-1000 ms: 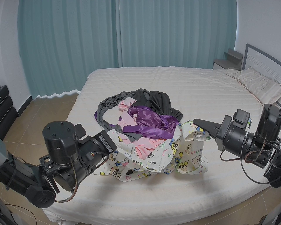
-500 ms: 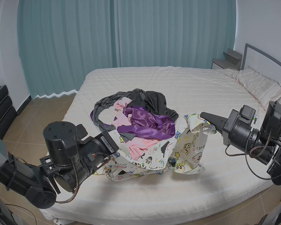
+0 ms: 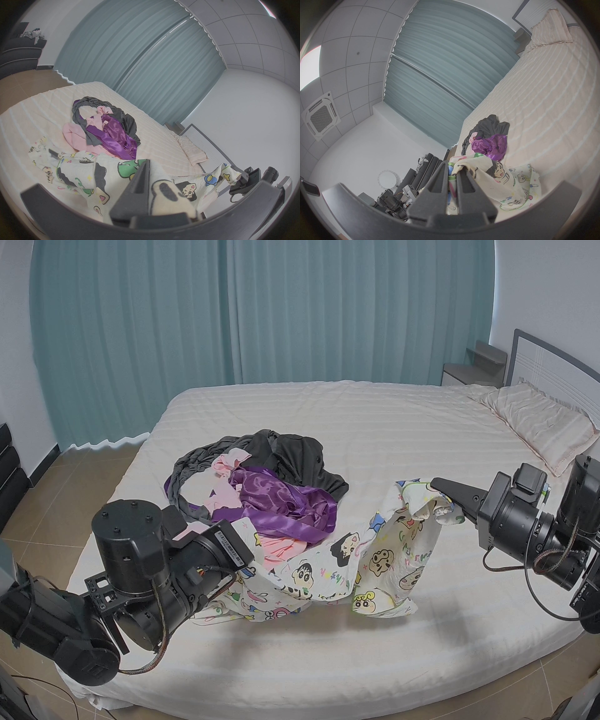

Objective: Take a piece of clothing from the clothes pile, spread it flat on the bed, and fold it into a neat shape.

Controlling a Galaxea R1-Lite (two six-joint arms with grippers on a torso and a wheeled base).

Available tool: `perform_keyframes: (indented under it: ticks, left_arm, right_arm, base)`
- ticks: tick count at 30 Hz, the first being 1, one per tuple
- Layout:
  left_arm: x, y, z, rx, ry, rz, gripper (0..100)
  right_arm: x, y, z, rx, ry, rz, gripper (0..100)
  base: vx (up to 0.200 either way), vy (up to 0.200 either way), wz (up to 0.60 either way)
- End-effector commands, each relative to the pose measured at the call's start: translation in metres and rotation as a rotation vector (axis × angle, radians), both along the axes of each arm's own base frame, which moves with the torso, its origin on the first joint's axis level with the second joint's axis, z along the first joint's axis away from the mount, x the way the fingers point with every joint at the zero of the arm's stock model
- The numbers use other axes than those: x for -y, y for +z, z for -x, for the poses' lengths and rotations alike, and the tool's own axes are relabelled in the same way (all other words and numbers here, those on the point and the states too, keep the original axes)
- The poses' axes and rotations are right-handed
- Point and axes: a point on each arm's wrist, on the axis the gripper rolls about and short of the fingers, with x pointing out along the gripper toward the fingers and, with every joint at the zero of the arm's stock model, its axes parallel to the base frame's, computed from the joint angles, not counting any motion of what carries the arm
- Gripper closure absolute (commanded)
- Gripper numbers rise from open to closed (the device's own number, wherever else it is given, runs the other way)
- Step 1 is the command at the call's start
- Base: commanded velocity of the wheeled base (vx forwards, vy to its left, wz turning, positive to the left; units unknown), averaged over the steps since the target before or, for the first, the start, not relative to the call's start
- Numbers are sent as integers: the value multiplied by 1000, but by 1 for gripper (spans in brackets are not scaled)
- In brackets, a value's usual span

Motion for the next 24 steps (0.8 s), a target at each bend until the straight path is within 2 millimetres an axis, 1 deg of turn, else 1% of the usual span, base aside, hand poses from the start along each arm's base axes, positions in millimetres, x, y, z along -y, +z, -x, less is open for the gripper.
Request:
perform_keyframes:
  ticks: [1, 9, 16, 22, 24]
  left_arm:
    - [-1, 0, 0, 0, 3, 0, 100]
    - [0, 0, 0, 1, 3, 1, 100]
    - [0, 1, 0, 2, 3, 1, 100]
    - [0, 4, -1, 13, 3, 10, 100]
    - [2, 9, -3, 29, 0, 24, 100]
  right_arm:
    - [1, 1, 0, 5, -4, -1, 100]
    - [8, 3, -5, 11, -32, -4, 100]
    - [8, 4, -4, 16, -33, -7, 100]
    - [11, 6, -6, 21, -45, -9, 100]
    - [16, 7, -7, 25, -49, -11, 100]
  base:
    - [0, -200, 0]
    - [0, -200, 0]
    - [0, -200, 0]
    - [0, -200, 0]
    - [0, -200, 0]
